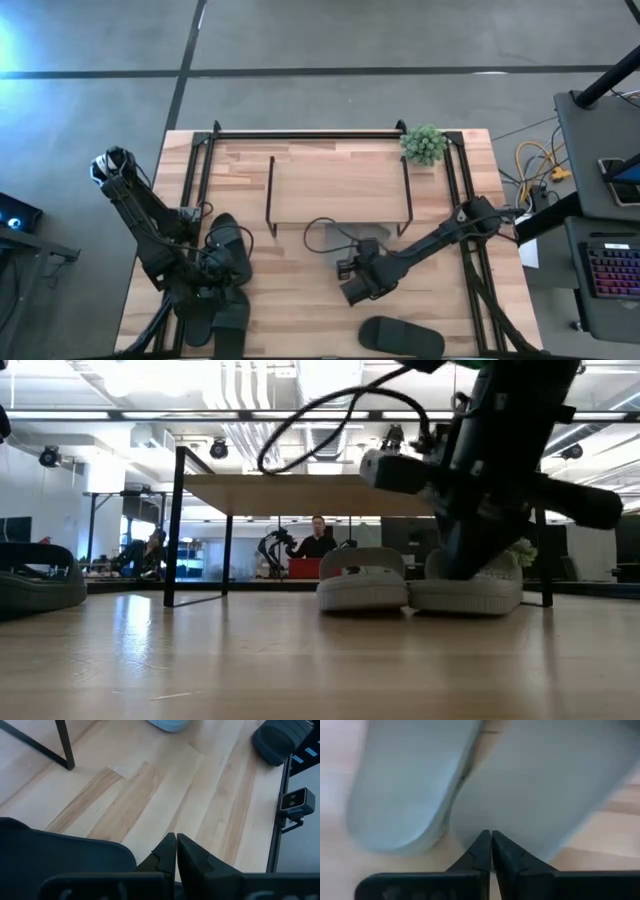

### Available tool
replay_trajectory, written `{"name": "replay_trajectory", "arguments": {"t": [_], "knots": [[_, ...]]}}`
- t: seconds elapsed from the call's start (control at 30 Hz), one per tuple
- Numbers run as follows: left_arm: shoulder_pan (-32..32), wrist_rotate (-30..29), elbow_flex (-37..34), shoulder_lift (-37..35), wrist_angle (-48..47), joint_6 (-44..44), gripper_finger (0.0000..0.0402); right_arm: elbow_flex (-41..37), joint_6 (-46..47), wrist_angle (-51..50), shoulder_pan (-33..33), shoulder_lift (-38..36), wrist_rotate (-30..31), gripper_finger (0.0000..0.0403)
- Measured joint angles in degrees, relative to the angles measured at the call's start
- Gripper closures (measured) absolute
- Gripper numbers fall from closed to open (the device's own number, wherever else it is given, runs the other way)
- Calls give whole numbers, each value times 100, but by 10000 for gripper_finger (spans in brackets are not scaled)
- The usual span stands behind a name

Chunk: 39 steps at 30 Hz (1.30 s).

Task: Pick and place slides into the shelf
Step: Adjust the gray slippers under the shelf

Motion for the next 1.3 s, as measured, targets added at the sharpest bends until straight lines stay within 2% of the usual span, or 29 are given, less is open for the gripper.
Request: {"name": "replay_trajectory", "arguments": {"t": [0.13, 0.27, 0.33, 0.4, 0.47, 0.53, 0.67, 0.87, 0.97, 1.13, 1.3], "knots": [[0, 0, -2, 2, 8, -4, 402, 147, 509, -357, 49, 7, 544, 394], [0, 0, -2, 1, 77, -7, 402, 665, 1272, -1714, 309, -2, 732, 394], [0, 2, -2, 2, 150, -7, 402, 785, 1514, -2264, 476, -2, 546, 394], [0, 0, -2, 2, 173, -7, 402, 773, 1631, -2443, 588, -2, -164, 394], [0, 0, -2, 0, 173, -7, 402, 668, 1642, -2409, 687, -2, -875, 394], [0, 0, -2, 2, 173, -7, 402, 528, 1666, -2096, 812, -2, -1022, 394], [0, 0, -4, 0, 173, 30, 402, 410, 1698, -1479, 891, 0, -680, 394], [9, -5, -12, 2, 169, 35, 402, 482, 1368, -1077, 710, -2, 229, 389], [7, -5, -13, 2, 171, 35, 402, 437, 1047, -1015, 529, -2, 216, 381], [7, -7, -13, 1, 174, 35, 402, 147, 336, -296, 221, 107, 85, 381], [7, -7, -15, 2, 186, 31, 402, 117, 227, -191, 119, 292, 117, 380]]}}
